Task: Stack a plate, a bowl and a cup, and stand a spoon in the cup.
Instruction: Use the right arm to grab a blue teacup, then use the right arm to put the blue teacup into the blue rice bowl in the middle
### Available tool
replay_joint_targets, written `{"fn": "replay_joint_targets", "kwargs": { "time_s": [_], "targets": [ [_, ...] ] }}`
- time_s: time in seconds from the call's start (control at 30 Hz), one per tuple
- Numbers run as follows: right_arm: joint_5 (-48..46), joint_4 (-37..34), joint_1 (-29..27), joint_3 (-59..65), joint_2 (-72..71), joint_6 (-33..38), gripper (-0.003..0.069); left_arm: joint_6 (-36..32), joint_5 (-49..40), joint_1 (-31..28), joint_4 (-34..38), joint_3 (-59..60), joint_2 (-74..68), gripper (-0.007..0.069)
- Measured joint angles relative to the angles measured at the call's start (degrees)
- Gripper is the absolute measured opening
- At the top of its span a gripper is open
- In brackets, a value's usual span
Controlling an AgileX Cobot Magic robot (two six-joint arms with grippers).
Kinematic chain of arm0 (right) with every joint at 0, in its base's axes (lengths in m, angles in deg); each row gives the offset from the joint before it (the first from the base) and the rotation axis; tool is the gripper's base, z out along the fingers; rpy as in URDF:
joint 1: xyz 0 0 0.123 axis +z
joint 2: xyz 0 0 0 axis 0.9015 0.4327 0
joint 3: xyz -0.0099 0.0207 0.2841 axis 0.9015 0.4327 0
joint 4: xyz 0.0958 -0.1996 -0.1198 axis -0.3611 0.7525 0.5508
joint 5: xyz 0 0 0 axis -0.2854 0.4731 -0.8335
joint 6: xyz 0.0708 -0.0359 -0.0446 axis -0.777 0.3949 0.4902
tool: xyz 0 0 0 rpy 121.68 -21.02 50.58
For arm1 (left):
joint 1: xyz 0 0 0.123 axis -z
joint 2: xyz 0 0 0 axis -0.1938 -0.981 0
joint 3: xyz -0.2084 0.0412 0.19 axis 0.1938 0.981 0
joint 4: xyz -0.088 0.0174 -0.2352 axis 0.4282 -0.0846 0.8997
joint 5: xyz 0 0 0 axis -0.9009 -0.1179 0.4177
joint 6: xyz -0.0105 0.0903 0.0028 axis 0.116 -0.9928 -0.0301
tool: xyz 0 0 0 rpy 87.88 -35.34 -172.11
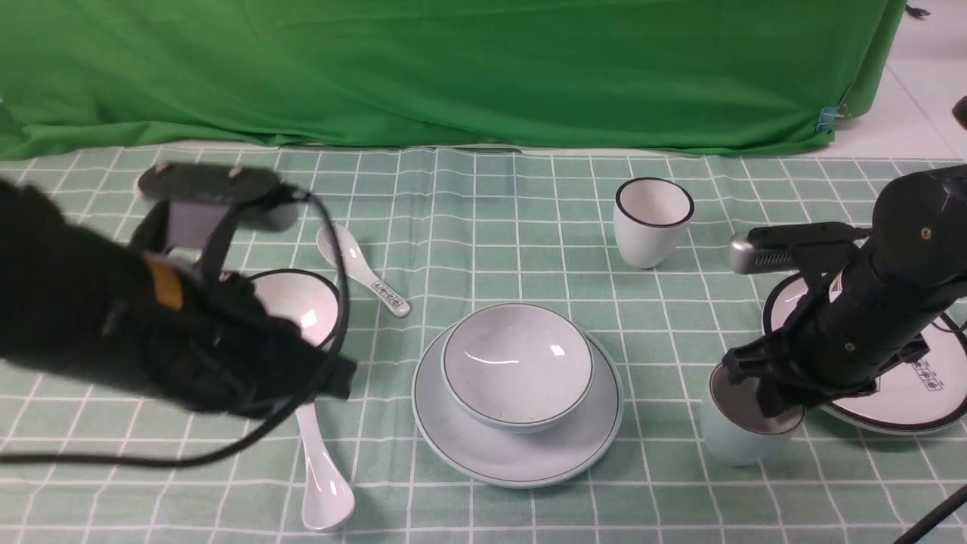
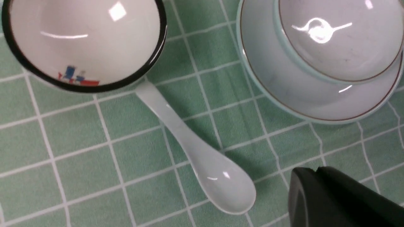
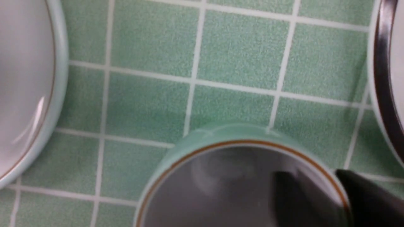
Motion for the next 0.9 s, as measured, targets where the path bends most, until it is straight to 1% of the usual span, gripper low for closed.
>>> {"fn": "replay_joint_targets", "kwargs": {
  "time_s": [0.03, 0.07, 0.17, 0.27, 0.33, 0.4, 0.5, 0.6, 0.63, 0.7, 0.9],
  "targets": [
    [-0.3, 0.1, 0.0, -0.3, -0.2, 0.2, 0.0102, 0.3, 0.0, 0.0, -0.2, 0.6, 0.5, 0.0005],
    [-0.3, 0.0, 0.0, -0.9, -0.5, 0.3, 0.009, 0.7, 0.0, 0.0, -0.5, 1.2, 0.9, 0.0006],
    [-1.3, 0.0, 0.0, -3.3, -2.6, 0.4, 0.009, 1.7, 0.0, 0.0, -1.2, 1.8, 1.4, 0.0008],
    [-2.1, -2.9, 0.7, -7.1, -5.4, 1.4, 0.009, 1.8, 0.6, 0.0, -1.8, 1.8, 1.4, 0.0008],
    [-3.0, -6.0, 2.5, -10.4, -6.0, 3.3, 0.009, 1.9, 1.1, 0.0, -1.8, 1.8, 1.4, 0.0008],
    [-3.5, -8.5, 5.6, -13.5, -5.0, 5.4, 0.009, 1.9, 1.8, 0.0, -1.8, 1.8, 1.4, 0.0008],
    [-4.1, -10.1, 10.5, -17.9, -0.5, 6.1, 0.009, 2.0, 3.2, 0.0, -1.8, 1.8, 1.4, 0.0008],
    [-5.2, -10.3, 13.7, -22.4, 5.2, 6.5, 0.009, 2.1, 3.9, 0.0, -1.8, 1.8, 1.4, 0.0008],
    [-5.4, -10.3, 13.7, -22.4, 5.6, 6.5, 0.009, 2.2, 3.9, 0.0, -1.8, 1.8, 1.4, 0.0008],
    [-6.9, -10.3, 15.3, -26.6, 10.9, 6.6, 0.009, 2.4, 4.0, 0.0, -1.8, 1.8, 1.4, 0.0008],
    [-9.8, -10.1, 16.0, -31.3, 17.1, 6.6, 0.009, 2.6, 3.2, 0.0, -1.8, 1.8, 1.4, 0.0009]
  ]
}}
